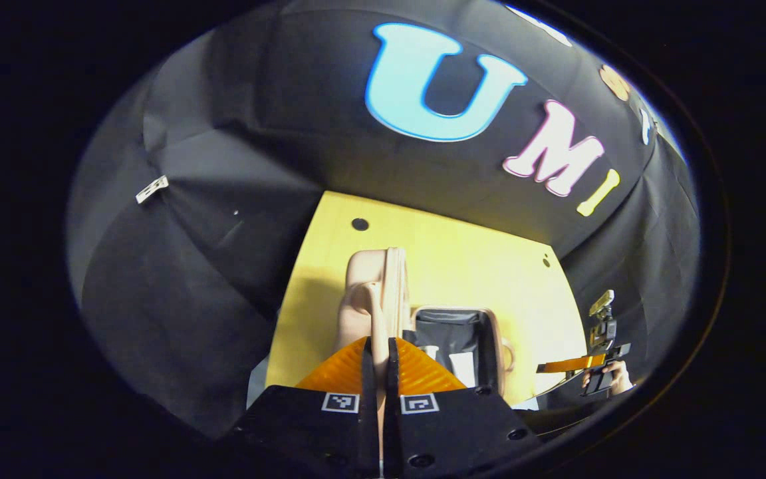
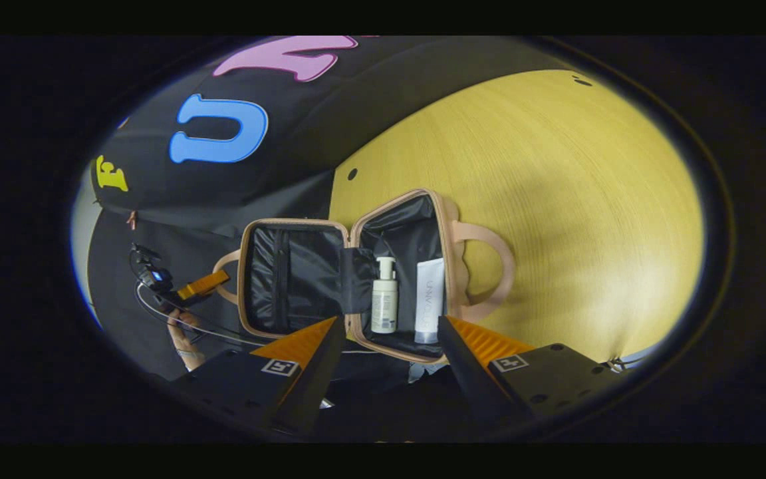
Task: First open the suitcase, pack the skin care products into it, and then close the suitcase.
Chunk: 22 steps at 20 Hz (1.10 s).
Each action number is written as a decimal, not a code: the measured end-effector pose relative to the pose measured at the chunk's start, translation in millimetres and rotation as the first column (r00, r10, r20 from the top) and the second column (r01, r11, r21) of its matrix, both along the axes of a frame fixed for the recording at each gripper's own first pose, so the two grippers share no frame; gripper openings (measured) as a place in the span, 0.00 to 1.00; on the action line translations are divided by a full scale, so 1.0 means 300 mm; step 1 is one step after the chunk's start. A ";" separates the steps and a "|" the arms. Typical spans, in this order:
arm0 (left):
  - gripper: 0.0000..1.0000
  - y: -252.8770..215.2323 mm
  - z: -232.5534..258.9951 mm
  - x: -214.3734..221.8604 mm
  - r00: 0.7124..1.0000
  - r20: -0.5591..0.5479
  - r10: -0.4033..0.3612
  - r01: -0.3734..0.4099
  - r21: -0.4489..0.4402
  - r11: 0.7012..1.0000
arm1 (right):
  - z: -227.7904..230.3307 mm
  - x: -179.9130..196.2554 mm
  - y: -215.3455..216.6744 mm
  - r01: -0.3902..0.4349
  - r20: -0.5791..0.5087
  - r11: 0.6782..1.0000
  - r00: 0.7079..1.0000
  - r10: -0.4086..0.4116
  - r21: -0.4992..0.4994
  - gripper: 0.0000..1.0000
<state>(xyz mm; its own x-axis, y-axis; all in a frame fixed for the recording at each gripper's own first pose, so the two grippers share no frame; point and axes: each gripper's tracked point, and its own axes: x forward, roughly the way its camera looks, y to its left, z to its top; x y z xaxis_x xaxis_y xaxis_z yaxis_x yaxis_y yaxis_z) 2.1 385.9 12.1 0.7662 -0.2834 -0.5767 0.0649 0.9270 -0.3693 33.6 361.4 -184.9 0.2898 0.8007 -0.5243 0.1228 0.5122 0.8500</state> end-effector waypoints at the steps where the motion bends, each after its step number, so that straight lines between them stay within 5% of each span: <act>1: 0.08 -0.067 0.031 -0.003 1.000 0.016 -0.024 0.024 -0.015 1.000 | 0.008 -0.003 -0.030 0.003 0.008 1.000 1.000 -0.003 0.005 0.89; 8: 0.08 -0.579 0.114 0.012 0.978 0.077 -0.192 0.201 -0.141 0.969 | -0.012 -0.071 -0.327 0.051 0.040 0.998 0.998 -0.050 -0.026 0.89; 15: 0.08 -1.026 -0.132 0.045 0.945 -0.013 -0.326 0.319 -0.175 0.931 | -0.055 -0.122 -0.591 0.154 0.009 0.986 0.988 -0.154 -0.056 0.89; 16: 0.08 -1.074 -0.190 0.066 0.944 -0.021 -0.330 0.322 -0.167 0.932 | -0.066 -0.126 -0.612 0.169 0.006 0.984 0.986 -0.169 -0.055 1.00; 17: 0.08 -1.112 -0.242 0.074 0.939 -0.046 -0.341 0.328 -0.172 0.929 | -0.069 -0.125 -0.632 0.184 0.004 0.981 0.983 -0.185 -0.056 1.00; 18: 0.08 -1.152 -0.295 0.078 0.934 -0.073 -0.349 0.334 -0.163 0.929 | -0.070 -0.131 -0.661 0.203 0.003 0.978 0.979 -0.203 -0.057 0.89; 20: 0.08 -1.226 -0.404 0.089 0.923 -0.123 -0.365 0.352 -0.113 0.929 | -0.078 -0.137 -0.701 0.234 -0.006 0.970 0.972 -0.235 -0.060 0.88; 21: 0.08 -1.250 -0.441 0.086 0.918 -0.153 -0.365 0.355 -0.090 0.930 | -0.085 -0.146 -0.718 0.248 -0.011 0.967 0.968 -0.249 -0.061 1.00; 22: 0.08 -1.271 -0.464 0.082 0.913 -0.176 -0.369 0.361 -0.073 0.930 | -0.093 -0.157 -0.734 0.256 -0.016 0.964 0.966 -0.258 -0.066 1.00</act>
<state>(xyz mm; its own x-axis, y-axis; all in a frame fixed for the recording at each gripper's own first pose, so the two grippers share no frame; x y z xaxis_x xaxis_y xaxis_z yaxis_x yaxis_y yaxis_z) 26.8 4.5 -127.2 0.4873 -0.5479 -0.6800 0.3239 0.8366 -0.4419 -13.5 141.1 -212.7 0.4681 0.6660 -0.5808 0.2775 0.5132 0.8122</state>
